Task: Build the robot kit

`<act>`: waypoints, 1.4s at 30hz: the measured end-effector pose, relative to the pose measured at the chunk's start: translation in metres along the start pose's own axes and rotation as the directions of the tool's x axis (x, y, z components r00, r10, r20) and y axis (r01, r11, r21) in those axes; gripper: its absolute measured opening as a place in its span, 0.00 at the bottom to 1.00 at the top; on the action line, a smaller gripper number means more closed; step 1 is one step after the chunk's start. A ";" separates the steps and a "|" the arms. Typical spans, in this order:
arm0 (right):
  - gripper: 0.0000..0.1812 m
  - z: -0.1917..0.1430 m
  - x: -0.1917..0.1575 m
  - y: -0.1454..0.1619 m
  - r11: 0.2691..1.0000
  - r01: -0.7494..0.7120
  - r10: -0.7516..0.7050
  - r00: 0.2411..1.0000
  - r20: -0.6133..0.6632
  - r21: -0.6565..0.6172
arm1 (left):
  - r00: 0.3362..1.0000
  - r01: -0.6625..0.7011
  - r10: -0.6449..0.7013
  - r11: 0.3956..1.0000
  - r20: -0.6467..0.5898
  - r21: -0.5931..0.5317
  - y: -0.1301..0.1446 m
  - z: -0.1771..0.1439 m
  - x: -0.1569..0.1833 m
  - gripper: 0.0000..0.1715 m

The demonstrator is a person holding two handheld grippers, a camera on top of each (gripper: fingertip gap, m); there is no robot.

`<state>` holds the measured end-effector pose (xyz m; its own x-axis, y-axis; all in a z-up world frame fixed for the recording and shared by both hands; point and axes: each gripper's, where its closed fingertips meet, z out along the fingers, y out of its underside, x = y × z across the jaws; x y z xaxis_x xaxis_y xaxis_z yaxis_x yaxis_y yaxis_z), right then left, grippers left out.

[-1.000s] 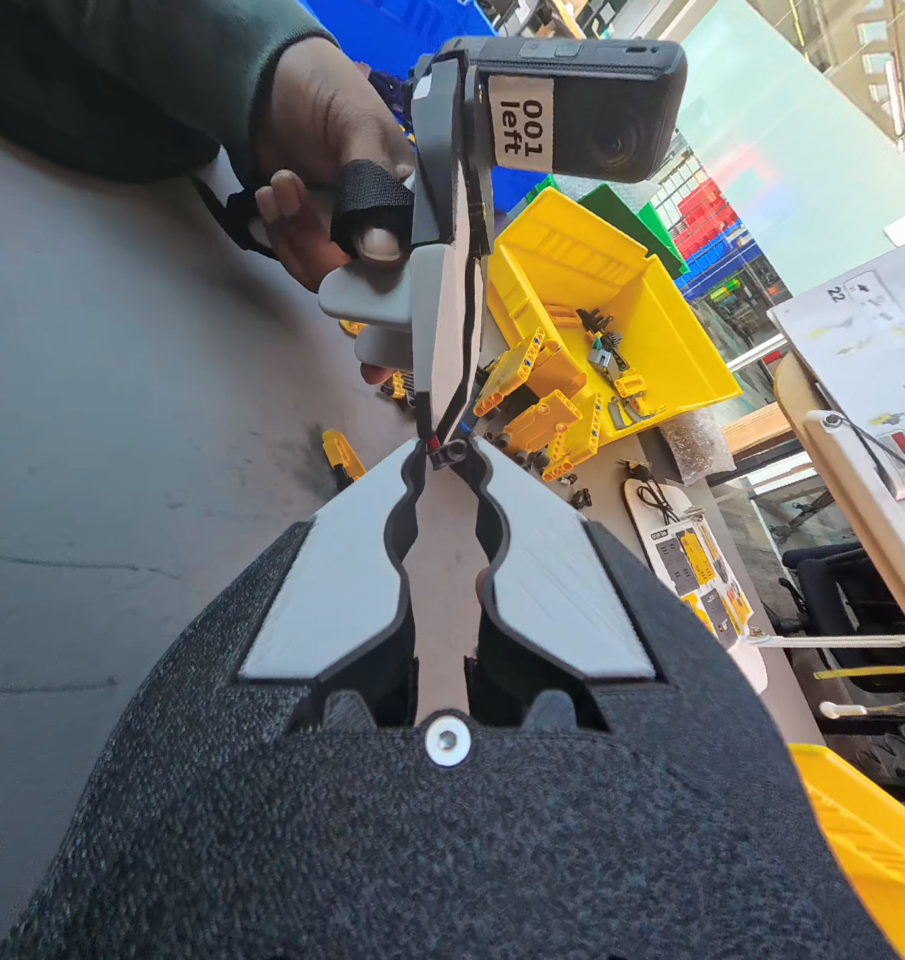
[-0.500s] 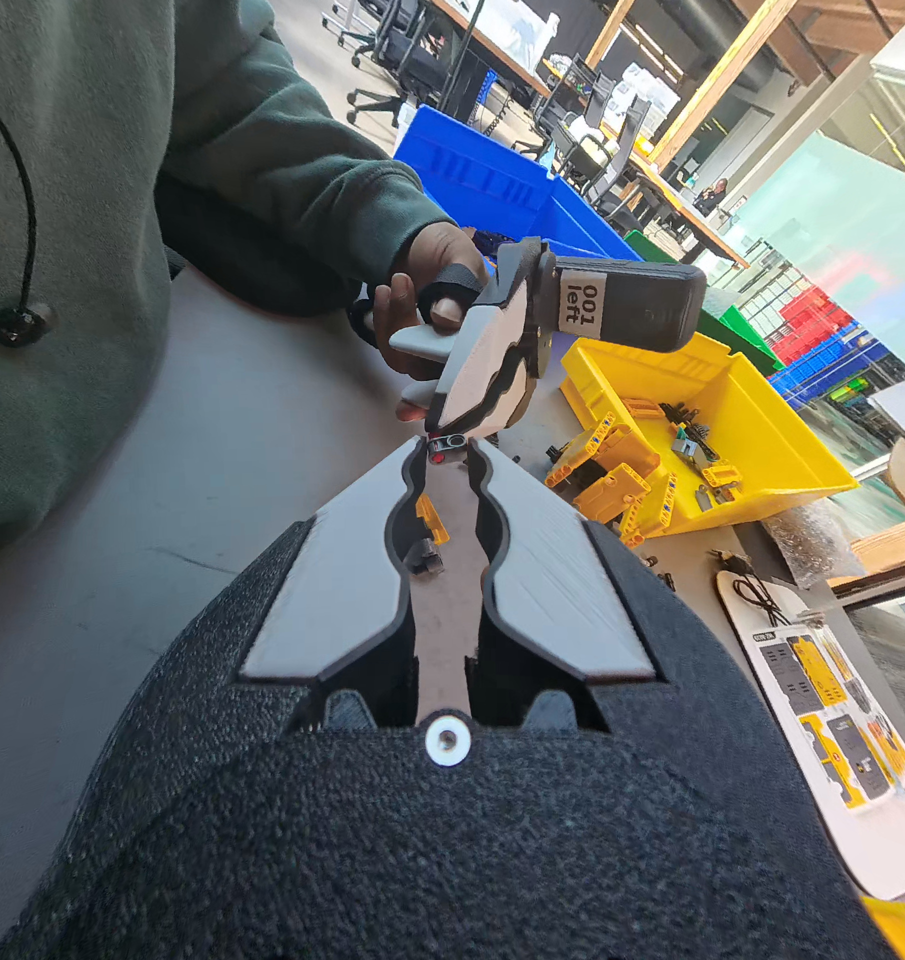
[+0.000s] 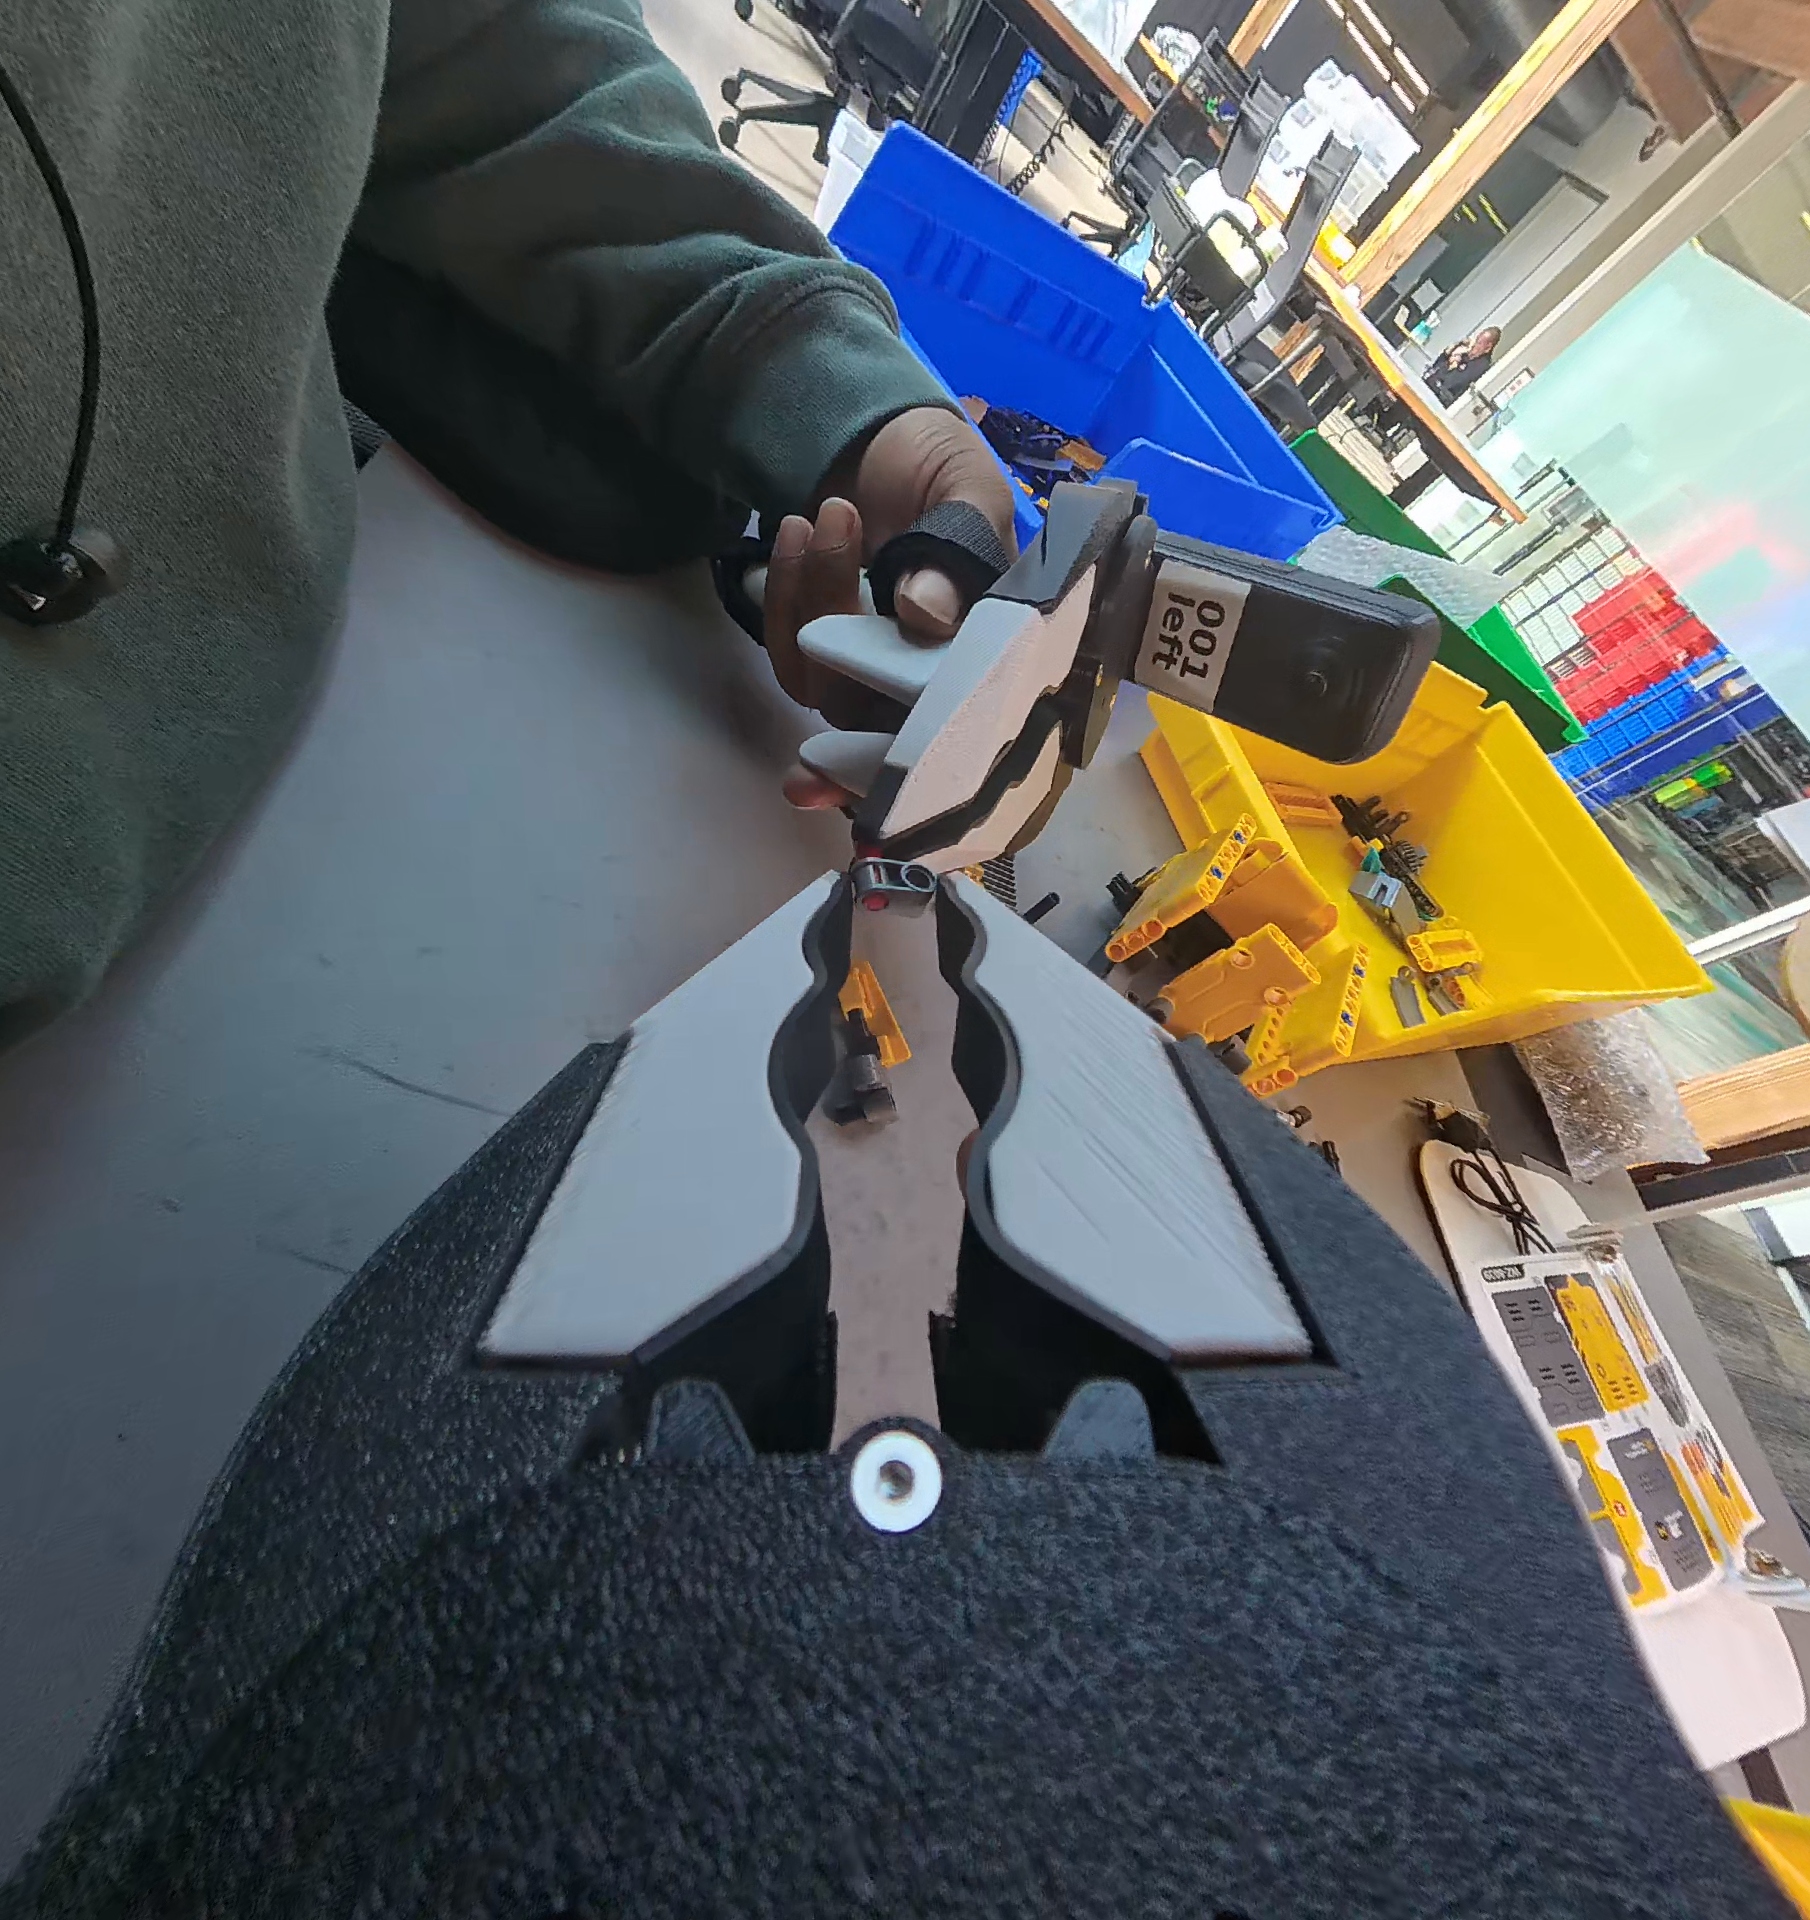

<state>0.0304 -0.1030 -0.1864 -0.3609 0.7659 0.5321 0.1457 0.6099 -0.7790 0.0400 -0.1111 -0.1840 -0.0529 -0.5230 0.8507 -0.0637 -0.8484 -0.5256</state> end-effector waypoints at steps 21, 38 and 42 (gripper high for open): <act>0.08 -0.004 0.022 0.064 0.967 -0.222 0.220 0.975 -0.029 -0.123 | 0.244 -0.482 0.800 0.590 0.548 -0.647 0.006 -0.022 -0.088 0.11; 0.08 -0.008 0.021 0.035 0.960 -0.281 0.281 0.960 0.015 -0.010 | 0.569 -0.626 0.667 0.731 0.480 -0.273 -0.017 -0.011 -0.041 0.03; 0.08 -0.004 0.018 0.038 0.958 -0.283 0.284 0.959 0.021 -0.043 | 0.555 -0.607 0.680 0.725 0.479 -0.325 -0.010 -0.007 -0.048 0.03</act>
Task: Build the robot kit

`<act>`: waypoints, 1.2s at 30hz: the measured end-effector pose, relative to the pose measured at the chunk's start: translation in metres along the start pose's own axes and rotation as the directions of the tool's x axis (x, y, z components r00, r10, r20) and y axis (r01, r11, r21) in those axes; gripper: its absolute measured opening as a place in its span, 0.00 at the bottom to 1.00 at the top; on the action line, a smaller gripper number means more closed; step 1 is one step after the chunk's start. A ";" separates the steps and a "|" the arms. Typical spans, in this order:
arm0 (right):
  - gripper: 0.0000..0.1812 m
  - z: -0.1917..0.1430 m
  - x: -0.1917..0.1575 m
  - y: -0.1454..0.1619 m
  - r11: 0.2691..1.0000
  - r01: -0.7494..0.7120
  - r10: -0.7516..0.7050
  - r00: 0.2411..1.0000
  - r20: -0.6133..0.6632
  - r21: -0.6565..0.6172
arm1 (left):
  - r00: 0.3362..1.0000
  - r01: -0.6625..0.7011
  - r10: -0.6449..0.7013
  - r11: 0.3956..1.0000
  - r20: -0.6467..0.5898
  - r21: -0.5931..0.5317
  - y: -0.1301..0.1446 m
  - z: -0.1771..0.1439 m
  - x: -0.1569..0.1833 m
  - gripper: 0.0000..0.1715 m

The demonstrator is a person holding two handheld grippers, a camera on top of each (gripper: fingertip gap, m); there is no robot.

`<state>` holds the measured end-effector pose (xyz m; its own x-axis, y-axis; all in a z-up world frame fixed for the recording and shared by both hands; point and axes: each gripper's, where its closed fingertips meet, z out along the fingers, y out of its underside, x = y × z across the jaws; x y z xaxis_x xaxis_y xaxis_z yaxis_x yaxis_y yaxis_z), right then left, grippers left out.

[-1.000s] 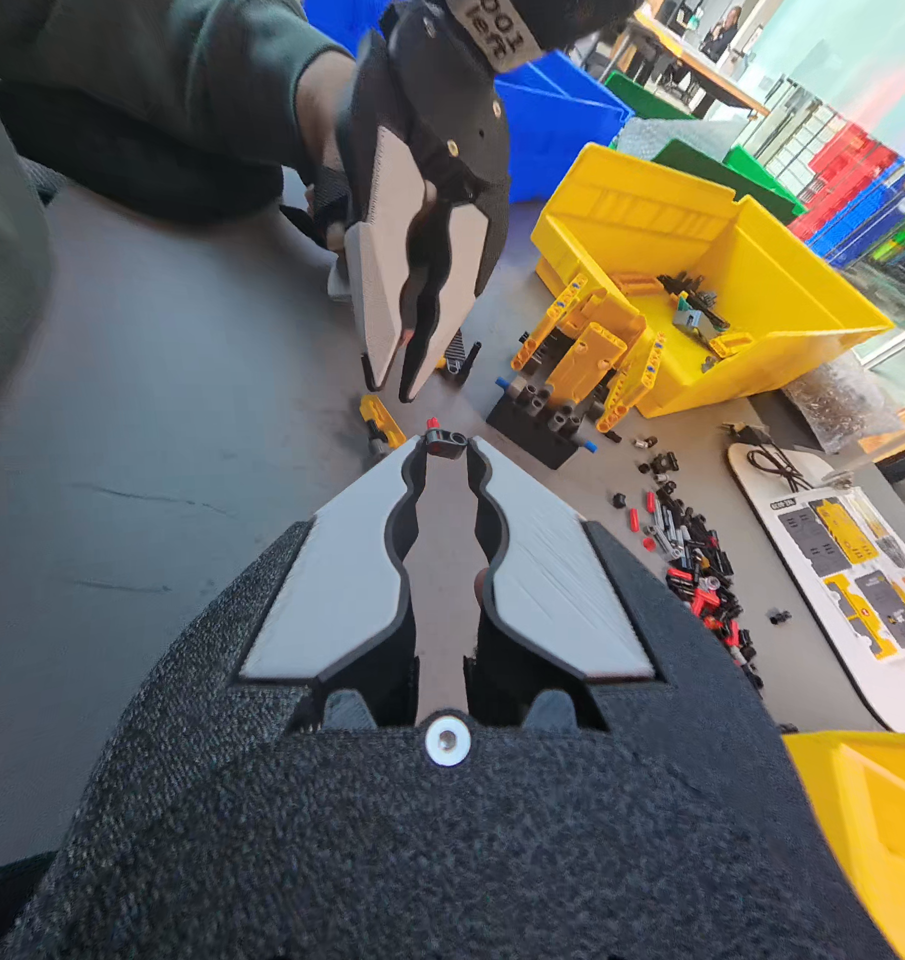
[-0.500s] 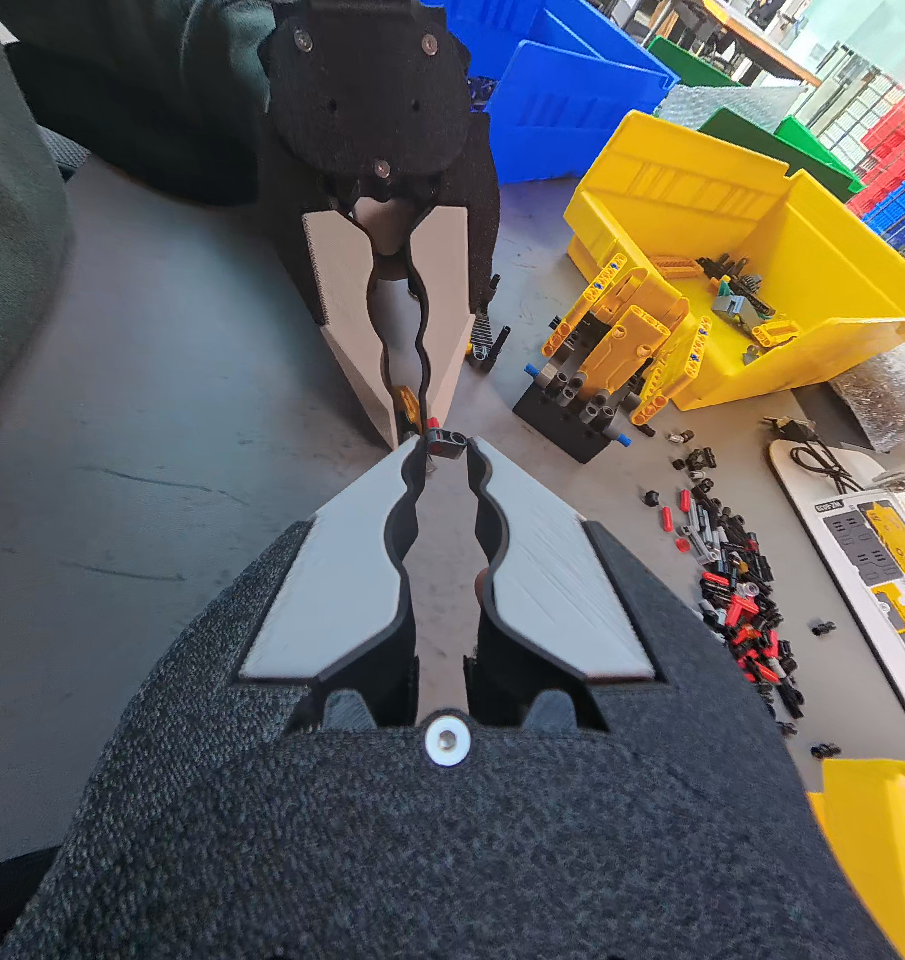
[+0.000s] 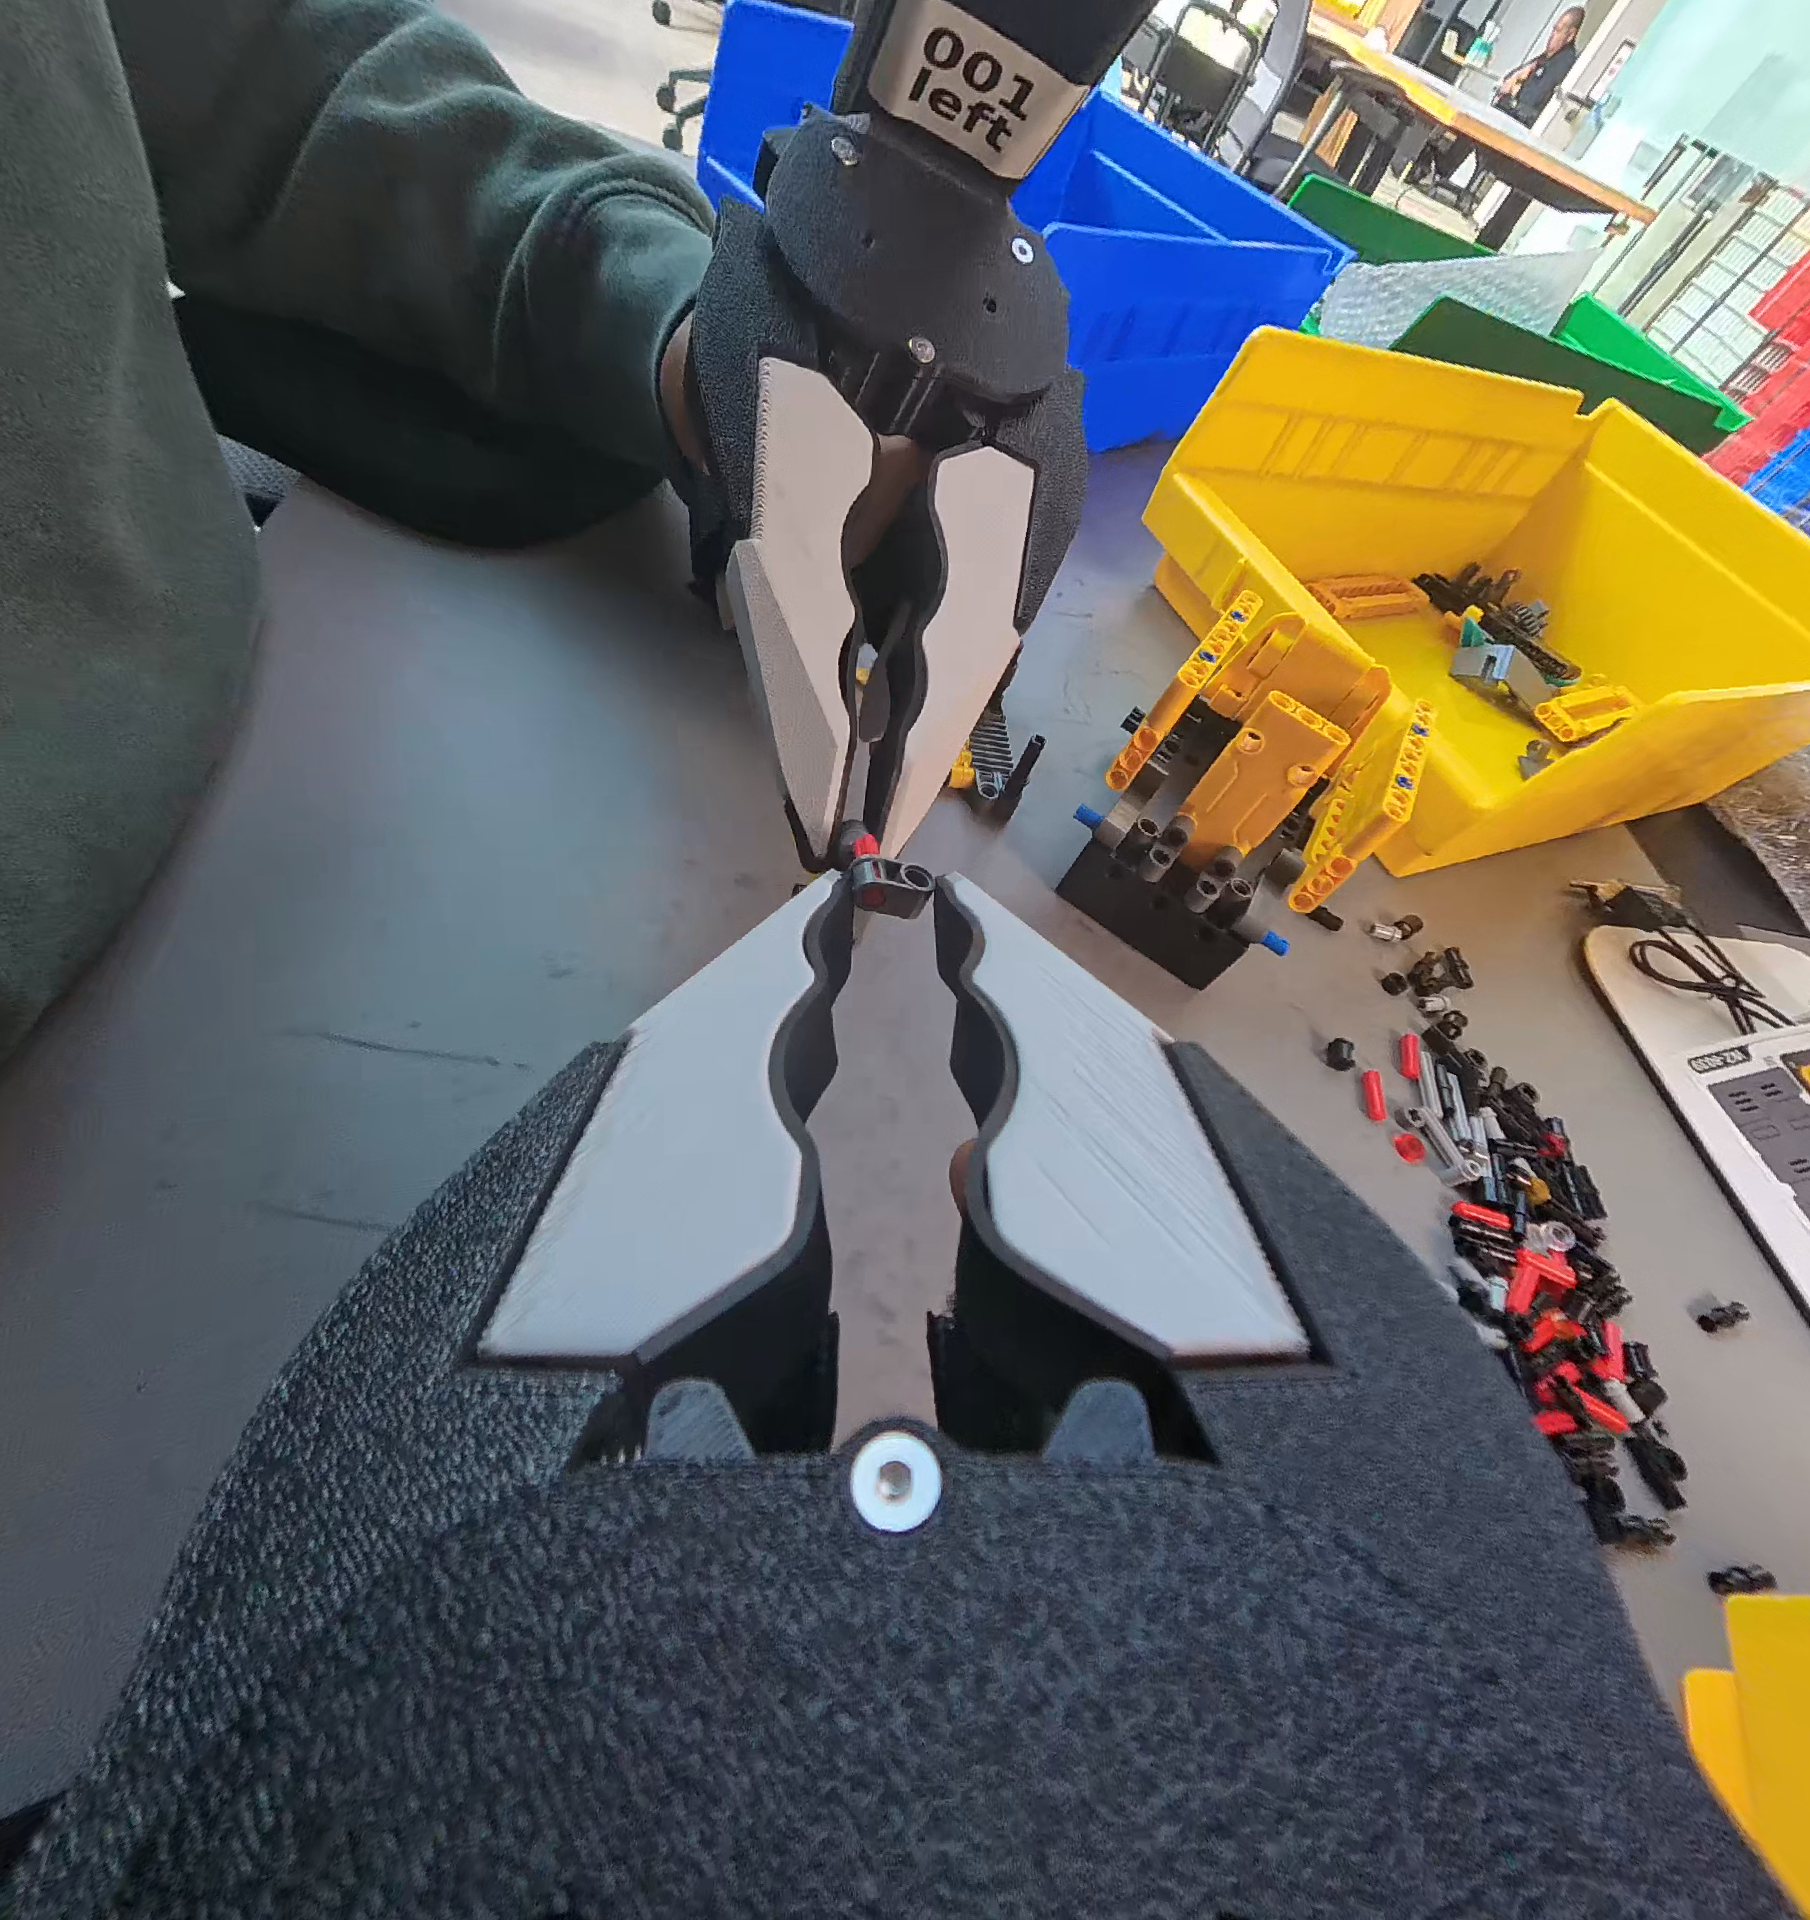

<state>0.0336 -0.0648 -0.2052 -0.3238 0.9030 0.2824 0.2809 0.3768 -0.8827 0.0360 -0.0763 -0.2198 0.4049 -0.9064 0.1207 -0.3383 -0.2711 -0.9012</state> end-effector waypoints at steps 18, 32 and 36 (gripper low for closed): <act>0.08 0.012 -0.004 0.022 0.987 -0.007 0.006 1.000 -0.004 -0.162 | 0.991 -0.098 0.107 0.989 0.084 -0.110 0.012 0.005 -0.005 0.03; 0.08 0.020 -0.012 0.042 0.942 0.045 -0.048 0.999 0.000 -0.333 | 0.972 -0.161 0.201 0.948 0.125 -0.275 0.035 0.013 -0.007 0.03; 0.08 0.022 -0.014 0.048 0.924 0.035 -0.038 0.999 -0.001 -0.381 | 0.961 -0.180 0.237 0.928 0.144 -0.326 0.040 0.015 -0.008 0.03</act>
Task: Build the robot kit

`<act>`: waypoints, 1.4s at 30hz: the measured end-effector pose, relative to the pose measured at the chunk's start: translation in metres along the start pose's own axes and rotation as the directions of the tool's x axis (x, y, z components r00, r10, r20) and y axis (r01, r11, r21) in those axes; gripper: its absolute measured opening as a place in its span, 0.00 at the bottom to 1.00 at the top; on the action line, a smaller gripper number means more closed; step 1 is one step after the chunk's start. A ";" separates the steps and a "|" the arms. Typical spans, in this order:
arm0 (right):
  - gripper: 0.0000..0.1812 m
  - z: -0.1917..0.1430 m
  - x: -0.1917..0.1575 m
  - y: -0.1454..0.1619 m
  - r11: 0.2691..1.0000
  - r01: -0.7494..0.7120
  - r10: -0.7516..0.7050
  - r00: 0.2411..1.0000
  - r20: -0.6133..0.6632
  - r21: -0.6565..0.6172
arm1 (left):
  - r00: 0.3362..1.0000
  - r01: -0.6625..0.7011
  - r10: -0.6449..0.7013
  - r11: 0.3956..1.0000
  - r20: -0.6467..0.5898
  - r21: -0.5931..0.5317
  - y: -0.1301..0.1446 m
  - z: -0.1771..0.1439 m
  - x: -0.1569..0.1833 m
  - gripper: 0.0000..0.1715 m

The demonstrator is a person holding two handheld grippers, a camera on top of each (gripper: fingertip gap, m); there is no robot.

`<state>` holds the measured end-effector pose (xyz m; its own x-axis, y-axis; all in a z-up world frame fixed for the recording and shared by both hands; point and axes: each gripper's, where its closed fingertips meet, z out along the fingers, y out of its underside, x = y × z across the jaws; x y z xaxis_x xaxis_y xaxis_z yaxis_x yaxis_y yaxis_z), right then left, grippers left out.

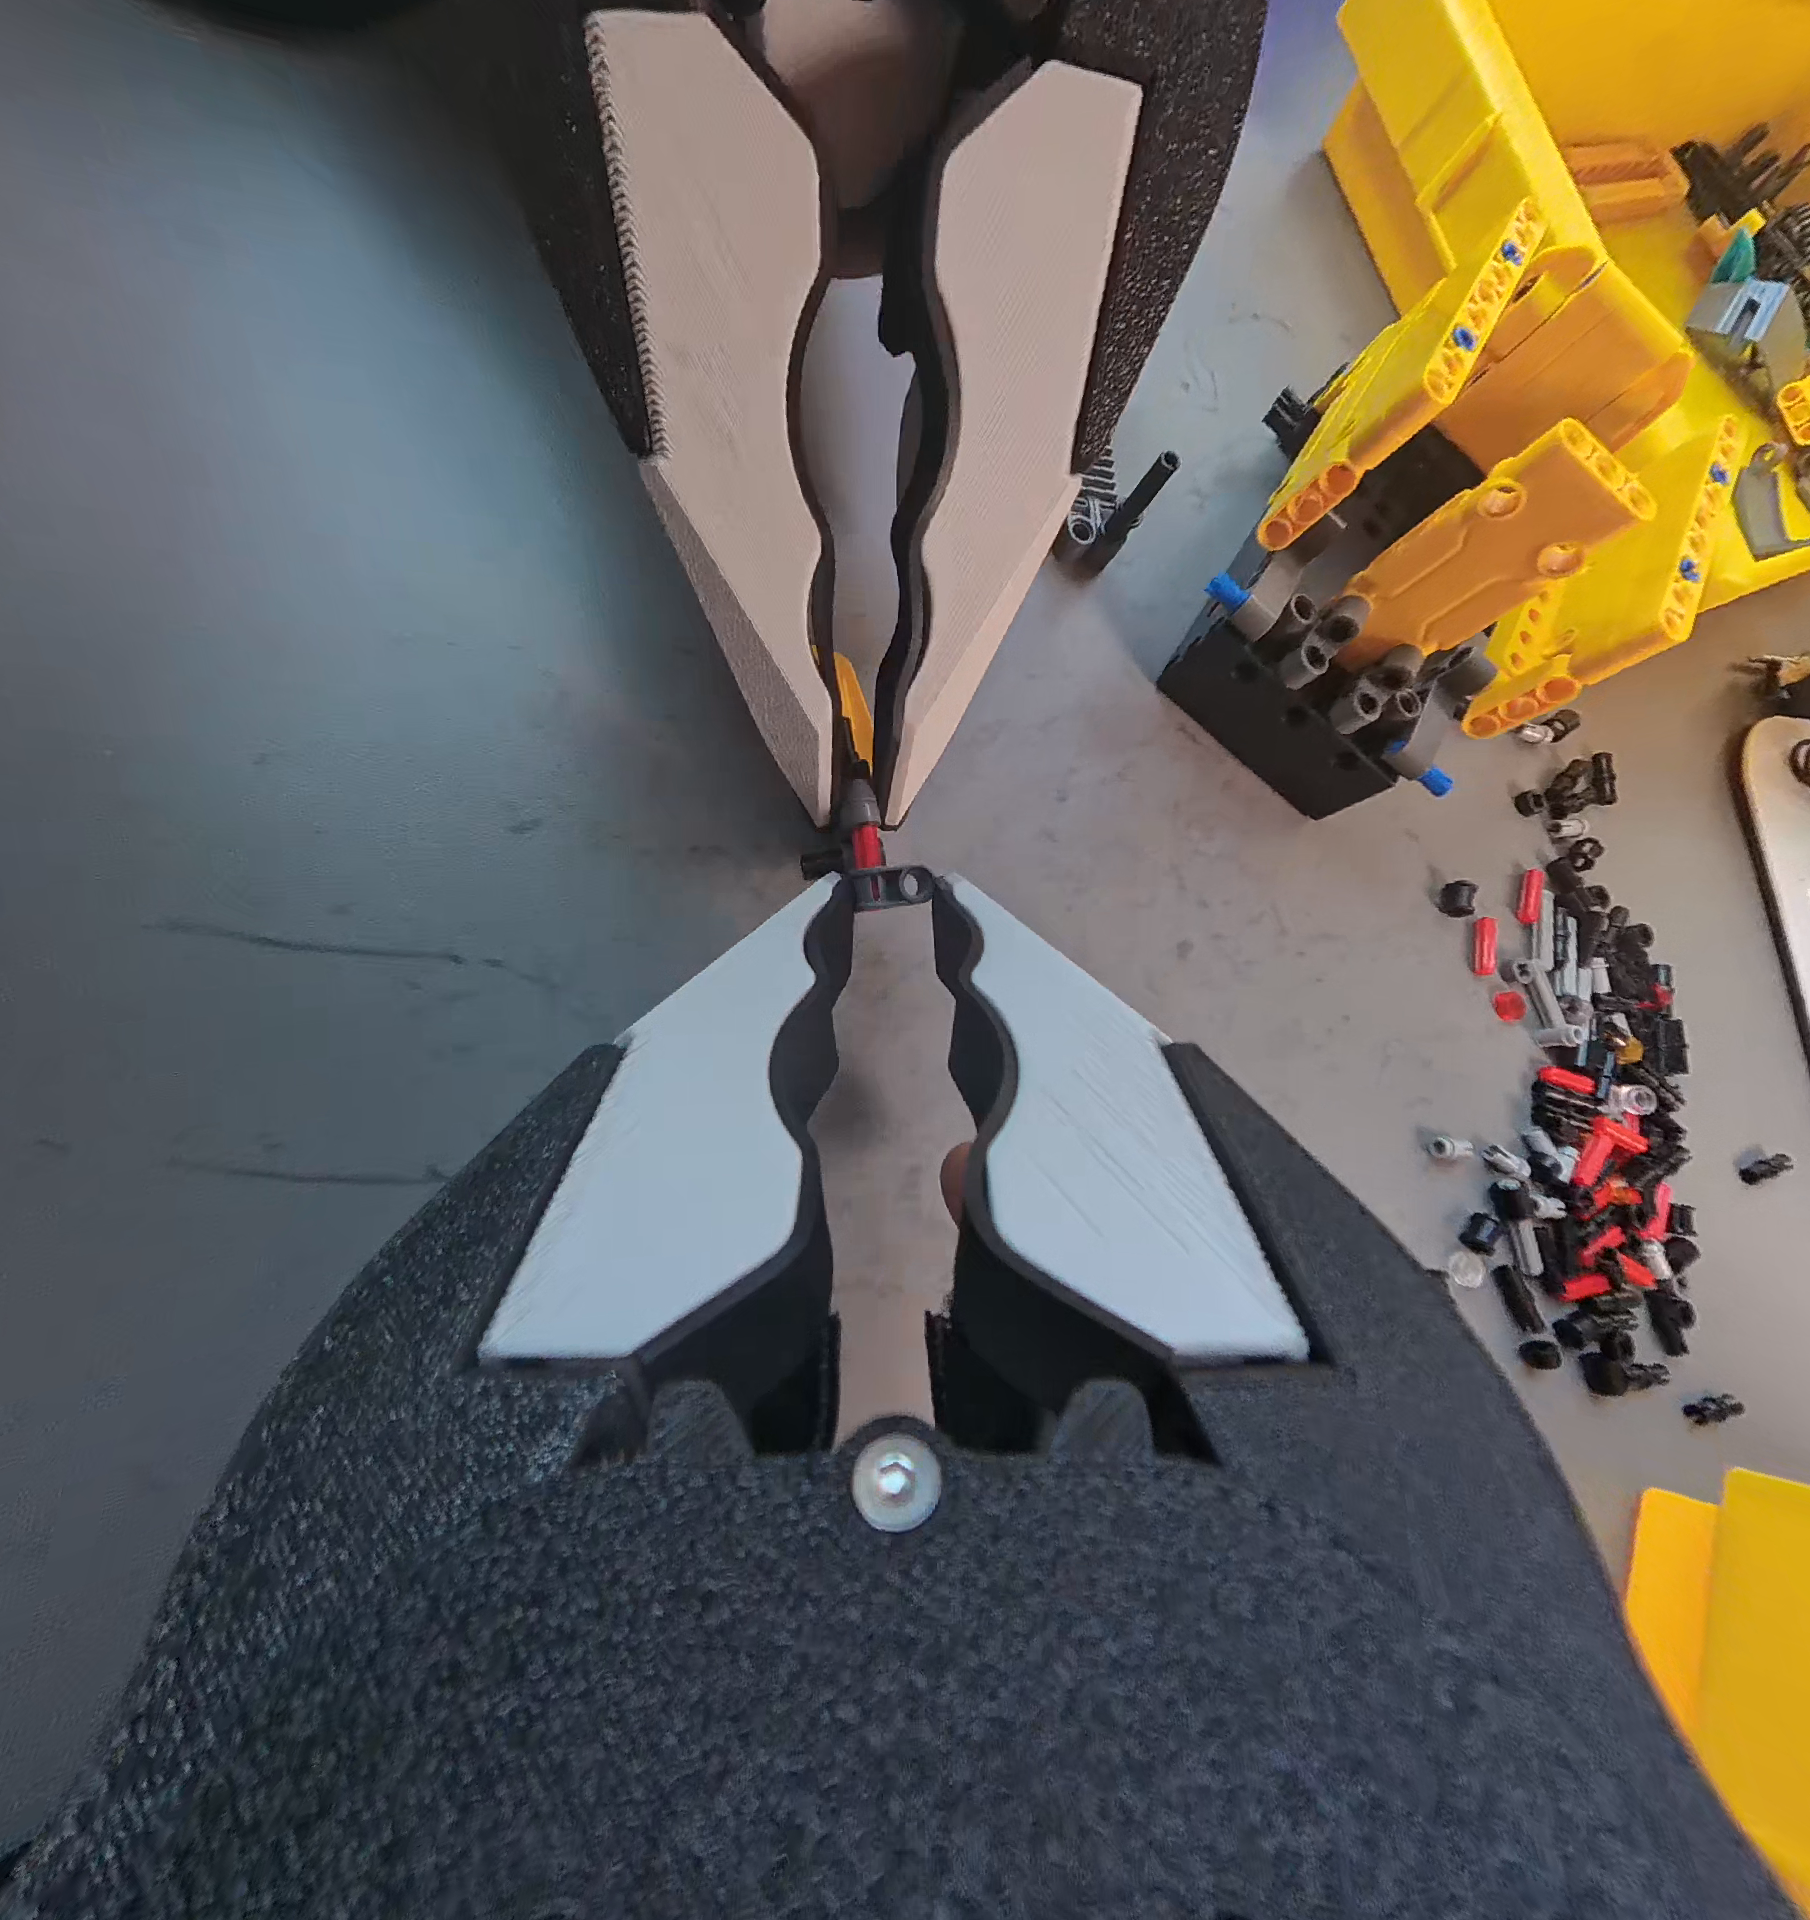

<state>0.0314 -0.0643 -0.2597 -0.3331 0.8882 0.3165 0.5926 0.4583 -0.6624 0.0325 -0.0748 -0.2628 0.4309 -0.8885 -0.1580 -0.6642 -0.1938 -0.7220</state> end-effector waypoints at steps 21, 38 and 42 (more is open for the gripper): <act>0.07 -0.008 -0.003 -0.022 0.999 0.053 -0.053 0.999 0.001 0.003 | 0.997 0.026 -0.019 0.995 0.069 -0.101 0.000 0.003 -0.001 0.03; 0.08 -0.037 0.002 -0.035 0.948 -0.056 0.038 0.997 0.062 0.315 | 0.979 0.145 -0.133 0.987 -0.156 0.072 -0.006 -0.008 0.012 0.10; 0.08 -0.045 0.001 -0.046 0.922 -0.013 -0.002 0.999 0.037 0.387 | 0.929 0.293 -0.217 0.927 -0.300 0.235 -0.034 -0.029 0.012 0.13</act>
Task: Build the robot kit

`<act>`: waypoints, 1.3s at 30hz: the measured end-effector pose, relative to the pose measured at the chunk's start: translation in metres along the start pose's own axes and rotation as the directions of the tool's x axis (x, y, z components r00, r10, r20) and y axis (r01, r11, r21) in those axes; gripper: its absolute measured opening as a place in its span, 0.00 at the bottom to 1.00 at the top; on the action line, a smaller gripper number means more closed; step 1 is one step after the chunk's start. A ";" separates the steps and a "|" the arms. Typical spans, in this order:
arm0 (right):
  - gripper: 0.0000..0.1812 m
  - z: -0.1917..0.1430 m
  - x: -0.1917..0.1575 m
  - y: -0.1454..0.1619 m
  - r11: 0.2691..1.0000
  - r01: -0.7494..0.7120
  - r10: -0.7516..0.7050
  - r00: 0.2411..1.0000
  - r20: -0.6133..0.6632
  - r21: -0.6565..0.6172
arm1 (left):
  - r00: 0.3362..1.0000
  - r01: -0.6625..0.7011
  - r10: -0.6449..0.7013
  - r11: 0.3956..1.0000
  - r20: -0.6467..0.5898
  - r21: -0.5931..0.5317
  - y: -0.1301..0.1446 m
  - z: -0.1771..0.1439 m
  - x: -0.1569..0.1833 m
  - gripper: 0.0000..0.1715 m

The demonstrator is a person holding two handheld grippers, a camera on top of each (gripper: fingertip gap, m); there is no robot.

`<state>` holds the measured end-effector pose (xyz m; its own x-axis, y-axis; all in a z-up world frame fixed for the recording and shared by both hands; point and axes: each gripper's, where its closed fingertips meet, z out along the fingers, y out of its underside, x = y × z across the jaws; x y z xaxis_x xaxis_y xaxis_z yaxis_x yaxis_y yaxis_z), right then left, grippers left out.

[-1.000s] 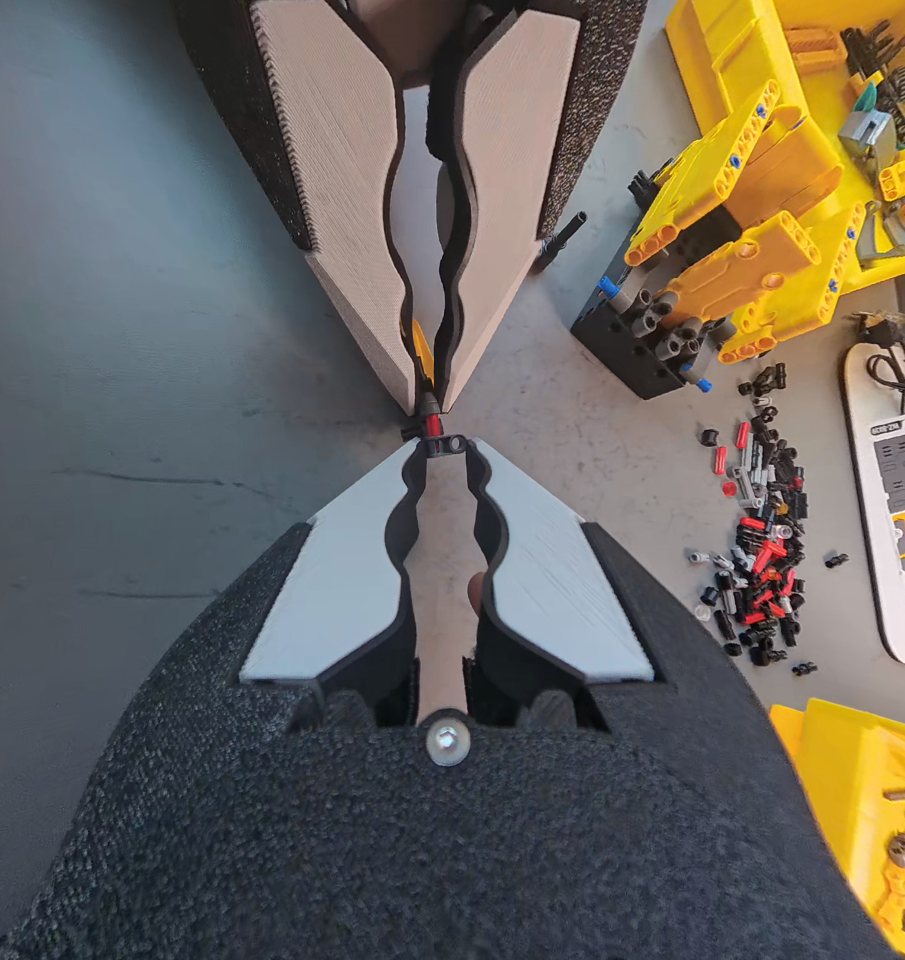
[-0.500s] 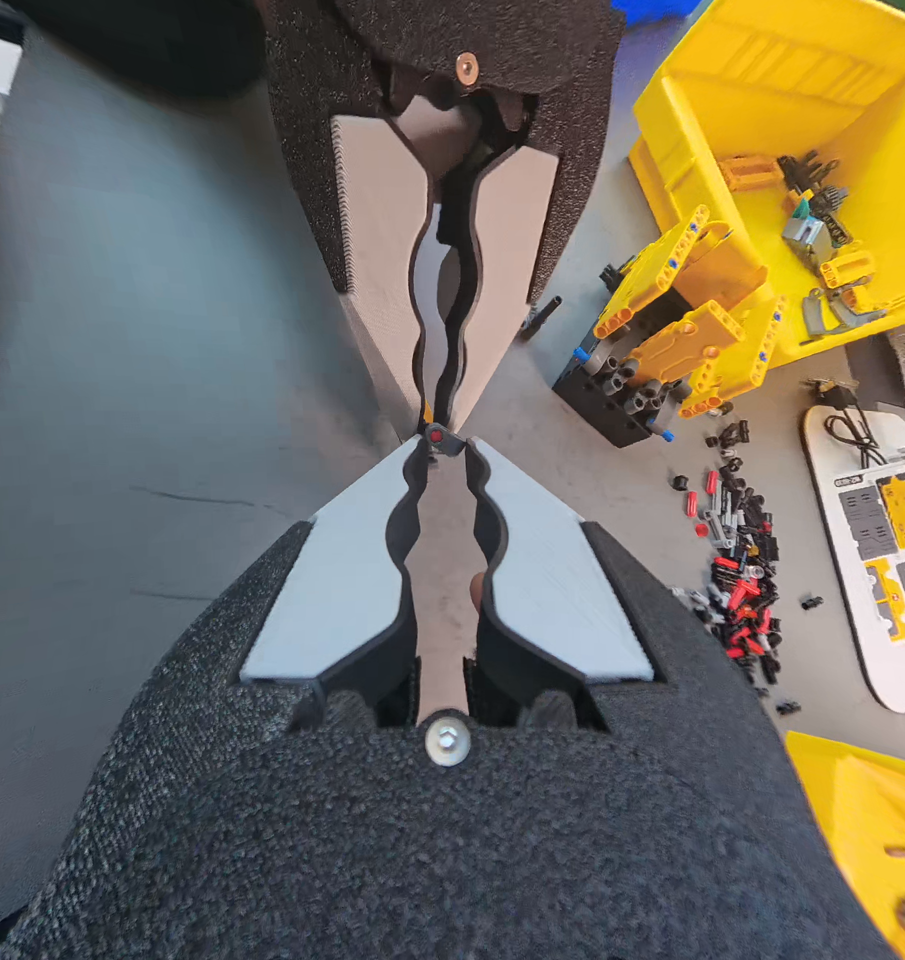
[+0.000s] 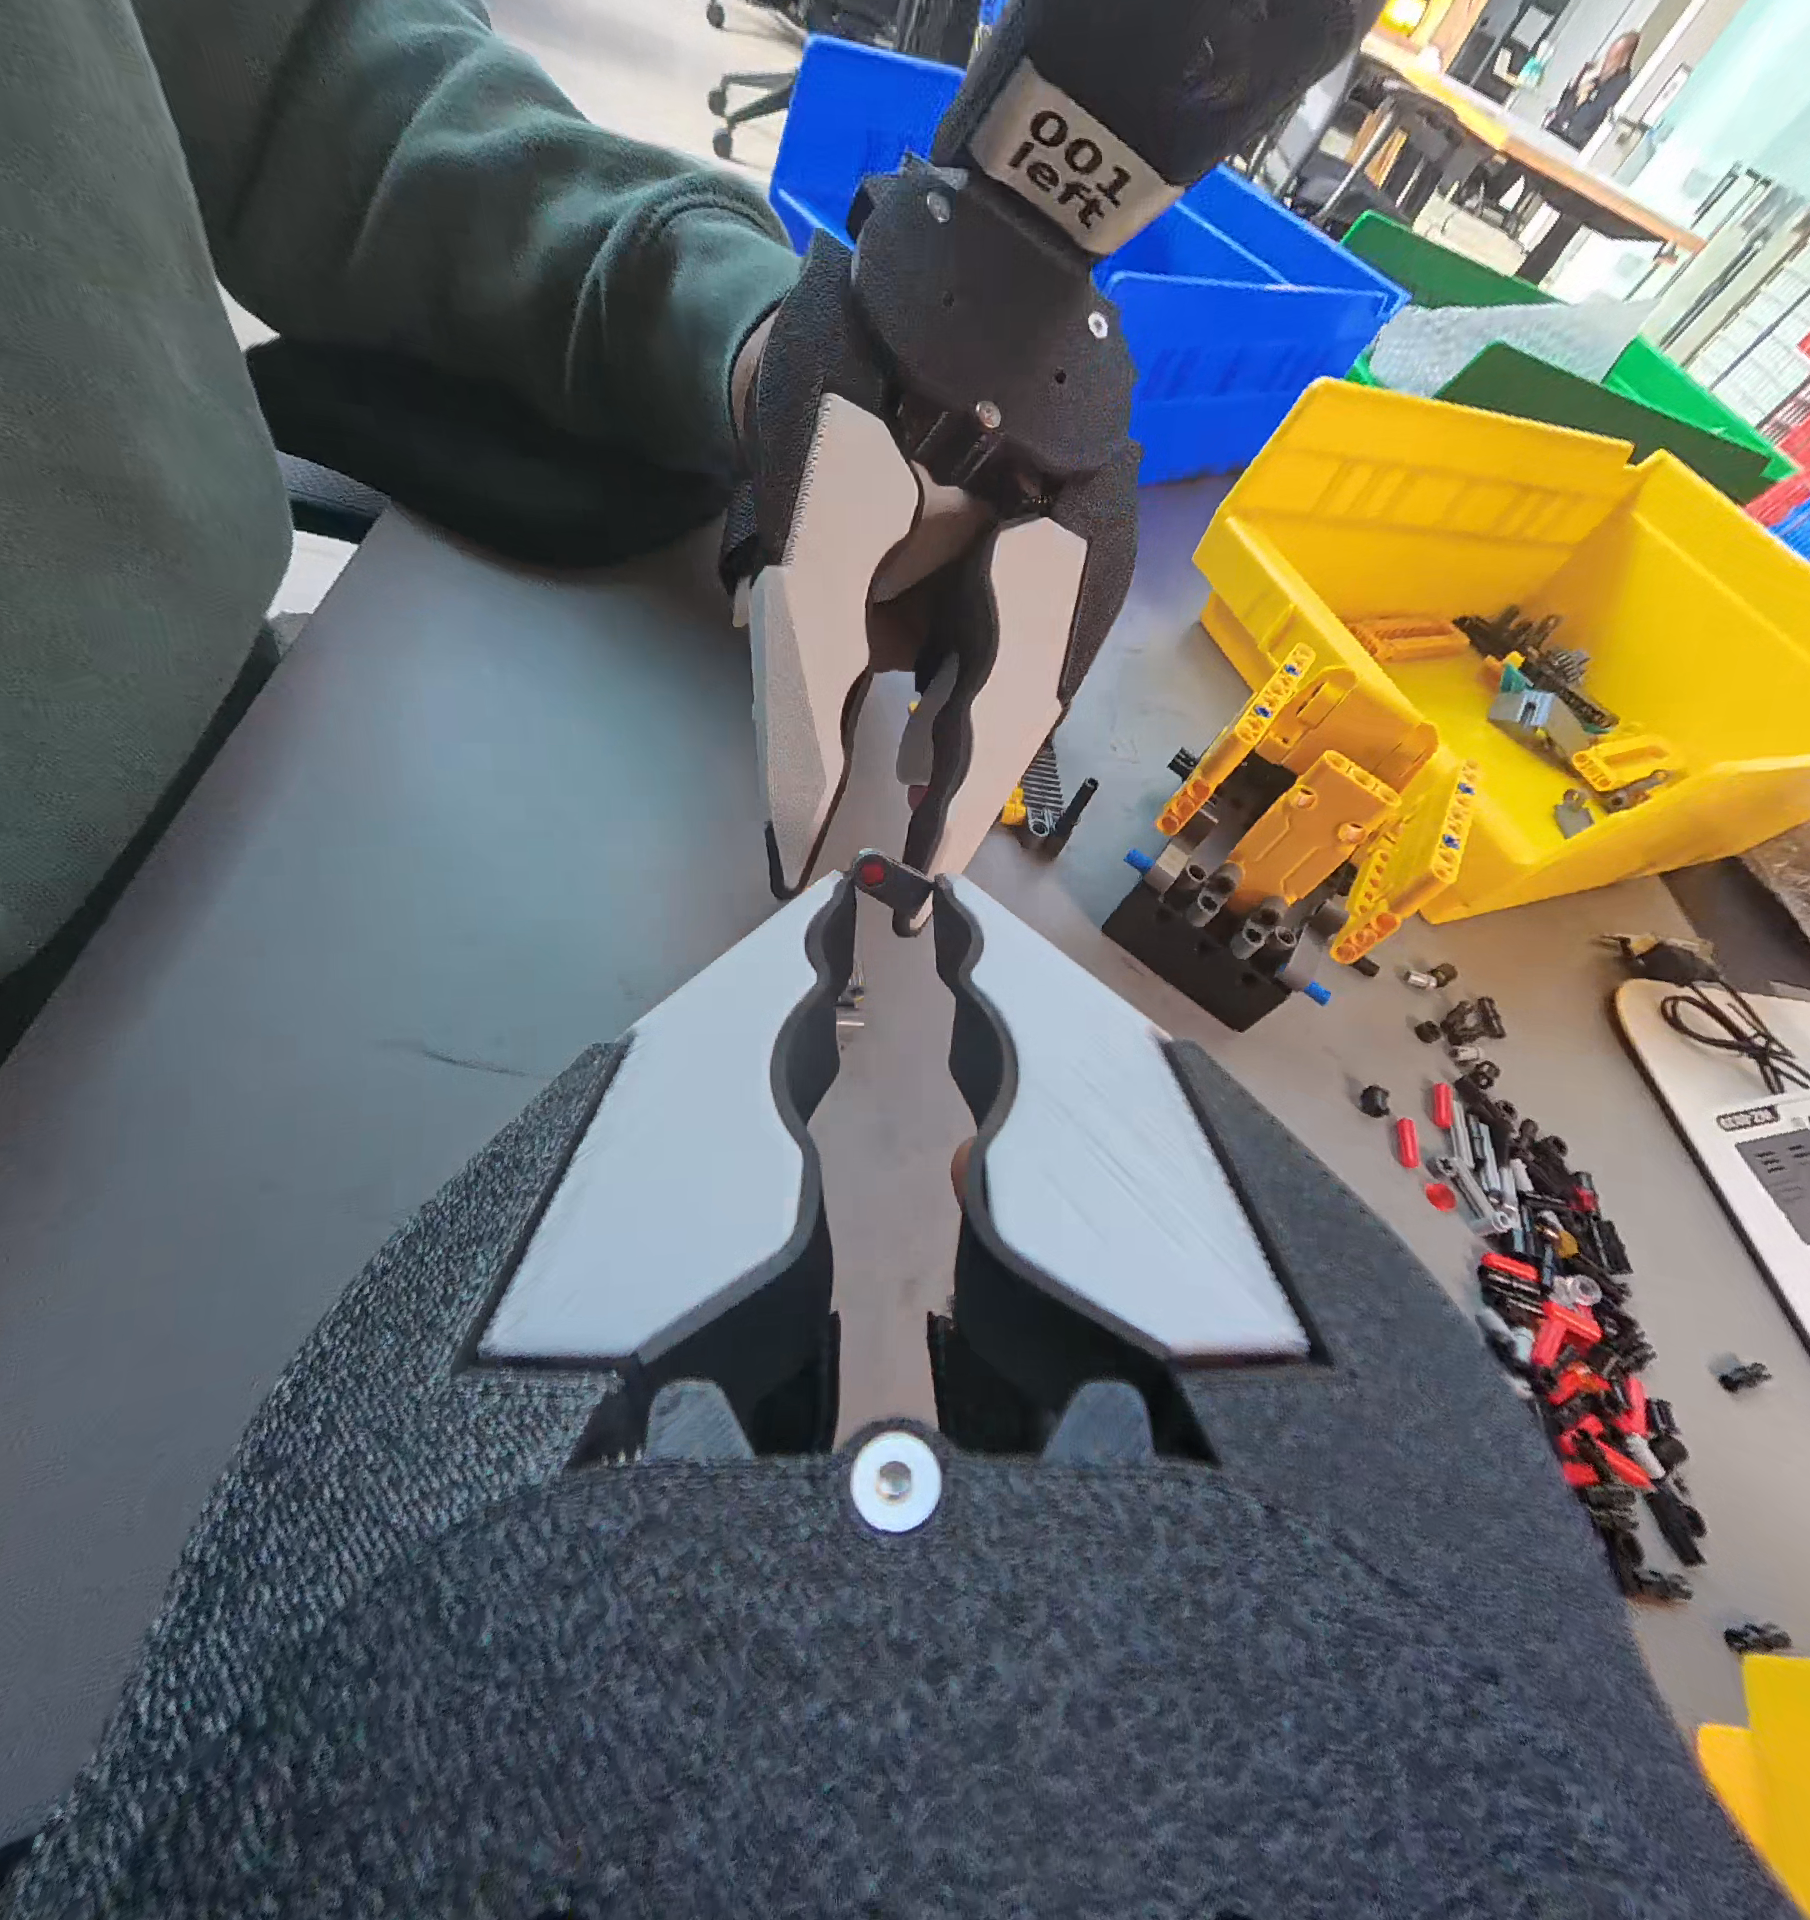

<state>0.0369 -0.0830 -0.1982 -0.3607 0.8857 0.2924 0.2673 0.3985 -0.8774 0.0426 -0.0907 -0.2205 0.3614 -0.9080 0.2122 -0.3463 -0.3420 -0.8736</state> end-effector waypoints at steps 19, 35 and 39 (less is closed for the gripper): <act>0.11 0.010 -0.004 0.022 0.992 -0.076 0.079 0.996 0.028 -0.097 | 0.940 -0.252 0.277 0.957 0.200 -0.140 0.008 0.006 -0.013 0.02; 0.08 0.017 0.009 0.042 0.967 -0.173 0.168 0.985 -0.046 -0.186 | 0.866 -0.302 0.382 0.914 0.323 -0.272 0.018 0.008 -0.032 0.02; 0.09 0.017 0.010 0.043 0.967 -0.172 0.165 0.985 -0.051 -0.189 | 0.850 -0.318 0.410 0.900 0.332 -0.297 0.020 0.007 -0.034 0.02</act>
<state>0.0296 -0.0614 -0.2394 -0.2655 0.9503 0.1623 0.4890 0.2778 -0.8269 0.0300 -0.0652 -0.2482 0.4524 -0.8314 -0.3226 -0.6837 -0.0910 -0.7241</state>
